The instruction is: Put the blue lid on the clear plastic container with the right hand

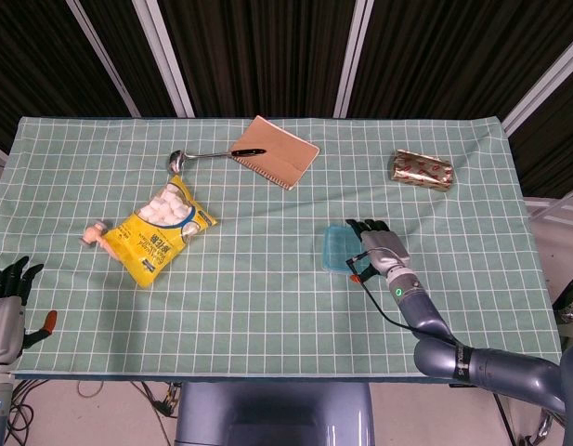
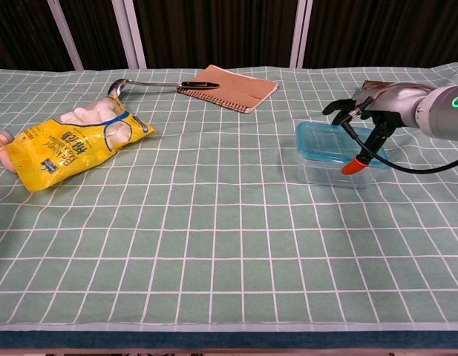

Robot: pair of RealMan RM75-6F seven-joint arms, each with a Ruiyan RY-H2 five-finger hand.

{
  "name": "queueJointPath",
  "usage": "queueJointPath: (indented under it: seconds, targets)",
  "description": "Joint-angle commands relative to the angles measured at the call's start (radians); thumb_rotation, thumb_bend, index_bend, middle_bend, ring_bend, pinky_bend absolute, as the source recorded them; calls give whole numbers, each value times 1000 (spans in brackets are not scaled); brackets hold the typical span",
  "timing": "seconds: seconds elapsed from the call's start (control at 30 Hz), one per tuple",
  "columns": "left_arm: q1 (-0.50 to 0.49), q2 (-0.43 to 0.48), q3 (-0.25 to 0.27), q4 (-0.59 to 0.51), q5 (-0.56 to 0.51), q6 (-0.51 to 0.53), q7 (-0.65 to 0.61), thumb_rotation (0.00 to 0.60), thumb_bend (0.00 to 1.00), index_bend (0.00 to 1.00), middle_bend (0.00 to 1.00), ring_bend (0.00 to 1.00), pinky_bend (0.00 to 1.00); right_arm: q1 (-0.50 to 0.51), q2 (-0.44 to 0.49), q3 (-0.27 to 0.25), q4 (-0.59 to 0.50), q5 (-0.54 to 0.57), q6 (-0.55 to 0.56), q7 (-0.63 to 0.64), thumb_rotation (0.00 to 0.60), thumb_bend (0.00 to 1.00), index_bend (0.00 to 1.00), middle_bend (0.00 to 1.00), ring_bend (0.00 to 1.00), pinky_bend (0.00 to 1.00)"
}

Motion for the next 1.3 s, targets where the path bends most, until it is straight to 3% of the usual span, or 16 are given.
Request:
queueJointPath:
  seconds: [0.03,0.8,1.3]
  targets:
    - [0,0,0,0,0,-1,0,600,361,136,0,0,0,-1,3,1,-3,-1,0,1,600,350,0,394,0,0]
    - [0,-1,3,1,3,0,2,600,361,136,0,0,0,-9,28,1,-38,2,11,-9,600,350,0,73,0,0]
    - [1,-1,0,1,-1,2,1,600,361,136,0,0,0,-14,56,0,-71,7,16,-5,600,349,0,28,0,0]
